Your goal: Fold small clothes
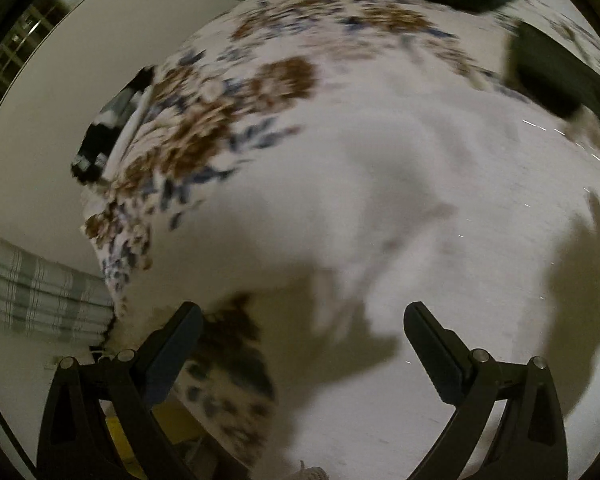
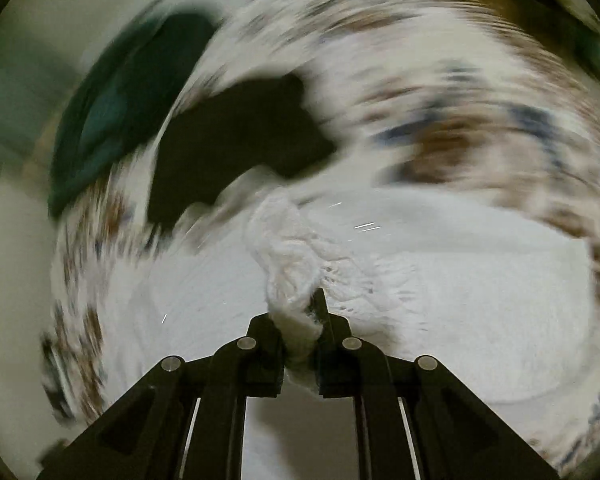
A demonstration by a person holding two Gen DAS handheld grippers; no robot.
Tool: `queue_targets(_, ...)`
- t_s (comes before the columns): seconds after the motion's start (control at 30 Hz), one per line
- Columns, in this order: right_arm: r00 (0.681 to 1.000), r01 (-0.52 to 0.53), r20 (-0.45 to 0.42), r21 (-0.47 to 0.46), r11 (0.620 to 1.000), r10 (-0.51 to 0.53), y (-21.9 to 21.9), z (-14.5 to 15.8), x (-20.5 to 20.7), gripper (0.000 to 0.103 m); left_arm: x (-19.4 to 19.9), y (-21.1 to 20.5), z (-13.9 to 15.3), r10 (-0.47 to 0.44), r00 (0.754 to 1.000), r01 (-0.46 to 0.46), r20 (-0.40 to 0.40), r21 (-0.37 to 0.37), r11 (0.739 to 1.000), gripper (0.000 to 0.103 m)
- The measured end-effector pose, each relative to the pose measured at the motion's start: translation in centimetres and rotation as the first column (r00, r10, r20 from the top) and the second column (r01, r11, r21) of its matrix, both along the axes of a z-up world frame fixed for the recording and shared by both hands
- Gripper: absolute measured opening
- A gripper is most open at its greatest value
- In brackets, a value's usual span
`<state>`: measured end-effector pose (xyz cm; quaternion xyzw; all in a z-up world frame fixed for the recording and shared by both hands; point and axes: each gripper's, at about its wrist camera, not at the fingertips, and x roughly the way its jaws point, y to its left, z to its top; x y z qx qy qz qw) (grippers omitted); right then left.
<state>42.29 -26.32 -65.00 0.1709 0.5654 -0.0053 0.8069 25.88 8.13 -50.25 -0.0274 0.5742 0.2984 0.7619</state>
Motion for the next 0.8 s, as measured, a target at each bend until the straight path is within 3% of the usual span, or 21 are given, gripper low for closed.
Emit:
queue_targets(0.13, 0.971, -0.234, -0.063, -0.090, 0.968, 0.229, 15.0, -4.2, 1.7, 0.011, -0.5, 4.3, -0.8, 0.050, 0.999, -0.050, 0.003, -0.006, 0.999, 0.103)
queue_targets(0.27, 0.939, -0.343, -0.092, -0.145, 0.928, 0.332, 24.1, -6.6, 1.6, 0.011, -0.7, 7.4, -1.5, 0.076, 0.997, -0.076, 0.008, -0.029, 0.997, 0.103)
queue_targets(0.33, 0.935, -0.351, -0.117, -0.180, 0.919, 0.334, 25.4, -7.4, 1.5, 0.011, -0.8, 8.5, -1.9, 0.083, 0.997, -0.082, 0.009, -0.044, 0.996, 0.103)
queue_targets(0.4, 0.932, -0.343, -0.186, -0.164, 0.925, 0.312, 25.5, -8.7, 1.6, 0.013, -0.8, 9.5, -1.8, 0.089, 0.996, -0.088, 0.014, -0.060, 0.994, 0.103)
queue_targets(0.5, 0.935, -0.278, -0.227, 0.010, 0.960, 0.273, 23.3, -8.5, 1.0, 0.027, -1.4, 10.8, -1.3, 0.094, 0.995, -0.092, 0.021, -0.074, 0.993, 0.103)
queue_targets(0.57, 0.954, -0.185, -0.215, 0.126, 0.975, 0.209, 20.1, -6.7, -0.4, 0.056, -2.4, 11.9, -0.8, 0.106, 0.994, -0.104, 0.025, -0.095, 0.990, 0.103)
queue_targets(0.67, 0.971, -0.092, -0.206, 0.124, 0.988, 0.117, 15.8, -4.2, -3.3, 0.065, -4.8, 14.1, -0.3, 0.149, 0.989, -0.146, 0.015, -0.148, 0.978, 0.103)
queue_targets(0.8, 0.973, -0.026, -0.229, 0.073, 0.997, 0.042, 11.0, -2.3, -6.8, 0.067, -9.0, 17.8, -0.4, 0.247, 0.969, -0.243, -0.007, -0.217, 0.946, 0.103)
